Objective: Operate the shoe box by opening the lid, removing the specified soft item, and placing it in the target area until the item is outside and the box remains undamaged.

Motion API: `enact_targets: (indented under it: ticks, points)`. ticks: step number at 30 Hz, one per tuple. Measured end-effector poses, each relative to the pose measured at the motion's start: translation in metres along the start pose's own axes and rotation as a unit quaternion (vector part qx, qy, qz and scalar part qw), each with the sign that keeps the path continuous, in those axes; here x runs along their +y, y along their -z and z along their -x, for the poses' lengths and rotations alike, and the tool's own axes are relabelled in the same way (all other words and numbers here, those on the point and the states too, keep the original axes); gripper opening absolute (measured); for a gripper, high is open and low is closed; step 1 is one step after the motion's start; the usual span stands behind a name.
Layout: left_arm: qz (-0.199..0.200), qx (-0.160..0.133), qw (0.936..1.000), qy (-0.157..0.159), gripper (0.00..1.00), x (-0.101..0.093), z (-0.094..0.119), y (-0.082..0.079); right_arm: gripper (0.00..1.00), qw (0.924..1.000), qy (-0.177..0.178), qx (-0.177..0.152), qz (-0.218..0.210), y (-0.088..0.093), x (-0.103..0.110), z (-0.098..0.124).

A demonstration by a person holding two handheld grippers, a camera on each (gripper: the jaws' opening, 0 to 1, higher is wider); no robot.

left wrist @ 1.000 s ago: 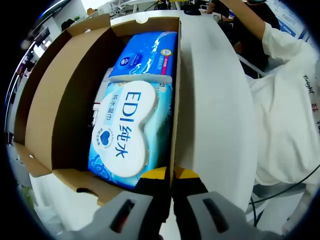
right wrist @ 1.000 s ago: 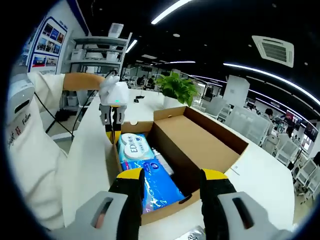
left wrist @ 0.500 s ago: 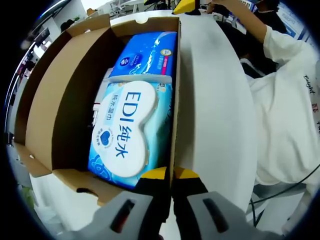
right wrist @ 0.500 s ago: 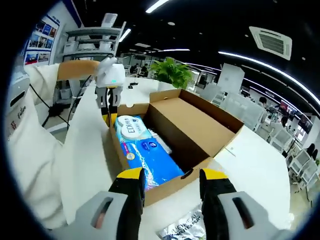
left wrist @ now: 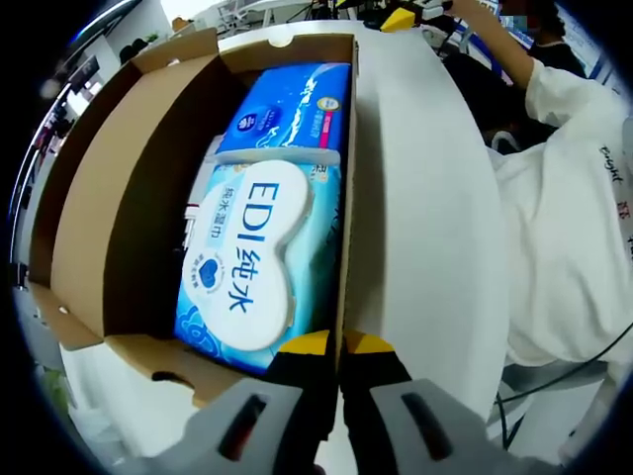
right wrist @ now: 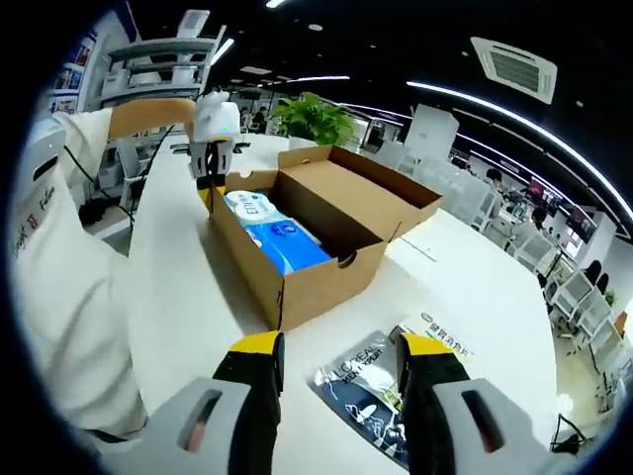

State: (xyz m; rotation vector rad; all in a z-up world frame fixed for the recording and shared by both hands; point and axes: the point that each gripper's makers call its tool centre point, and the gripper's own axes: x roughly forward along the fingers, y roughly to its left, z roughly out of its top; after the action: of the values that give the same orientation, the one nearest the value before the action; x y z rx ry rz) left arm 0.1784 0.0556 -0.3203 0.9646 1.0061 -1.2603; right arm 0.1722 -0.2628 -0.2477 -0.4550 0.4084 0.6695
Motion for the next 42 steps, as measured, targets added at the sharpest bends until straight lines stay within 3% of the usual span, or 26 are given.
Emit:
enact_targets:
  ticks: [7,10,11,12,15,18,19,23,24,25,31,36,38,42]
  points:
    - [0.001,0.001,1.0,0.001,0.01,0.001,0.0,0.0,0.47,0.9992,0.008,-0.03,-0.024,0.011,0.004,0.015]
    - [0.001,0.001,1.0,0.001,0.01,0.001,0.0,0.0,0.48,0.9953,-0.008,-0.092,-0.031,-0.01,0.009,0.021]
    - [0.002,0.001,1.0,0.001,0.01,0.001,0.0,0.0,0.49,0.9939,-0.018,-0.096,-0.051,-0.012,0.014,0.025]
    - [0.001,0.001,1.0,0.0,0.01,0.0,0.0,-0.001,0.49,0.9944,-0.015,-0.086,-0.059,-0.01,0.014,0.028]
    - [-0.001,-0.001,1.0,-0.001,0.01,0.0,0.0,-0.001,0.48,0.9953,0.028,-0.089,-0.022,0.002,0.002,0.034]
    - [-0.001,-0.002,1.0,0.001,0.01,0.001,0.001,-0.001,0.47,0.9911,0.022,-0.115,-0.063,0.008,0.001,0.04]
    - [-0.001,-0.002,1.0,0.001,0.01,0.001,0.001,-0.001,0.46,0.9864,0.012,-0.149,-0.069,-0.002,0.004,0.045]
    - [0.0,0.0,1.0,0.0,0.02,0.0,0.001,-0.001,0.45,0.9754,-0.015,-0.22,-0.013,-0.035,0.024,0.057]
    - [0.0,0.0,1.0,0.0,0.02,0.001,0.001,-0.001,0.45,0.9745,-0.021,-0.223,-0.011,-0.039,0.029,0.057]
    - [0.0,-0.001,1.0,-0.001,0.01,0.001,0.001,-0.001,0.45,0.9762,-0.025,-0.214,-0.023,-0.046,0.034,0.055]
    - [0.0,-0.001,1.0,0.0,0.01,0.002,0.002,-0.001,0.41,0.98,-0.027,-0.197,0.007,-0.076,0.05,0.038]
    - [-0.002,-0.003,1.0,0.002,0.01,0.003,0.002,-0.001,0.36,0.9829,-0.064,-0.17,0.028,-0.095,0.056,0.019]
    - [-0.003,-0.005,1.0,0.003,0.01,0.004,0.003,-0.001,0.37,0.9806,-0.095,-0.16,0.061,-0.104,0.065,0.014]
    - [-0.003,-0.003,1.0,0.002,0.01,0.005,0.003,0.0,0.39,0.9837,-0.094,-0.132,0.077,-0.11,0.061,0.0]
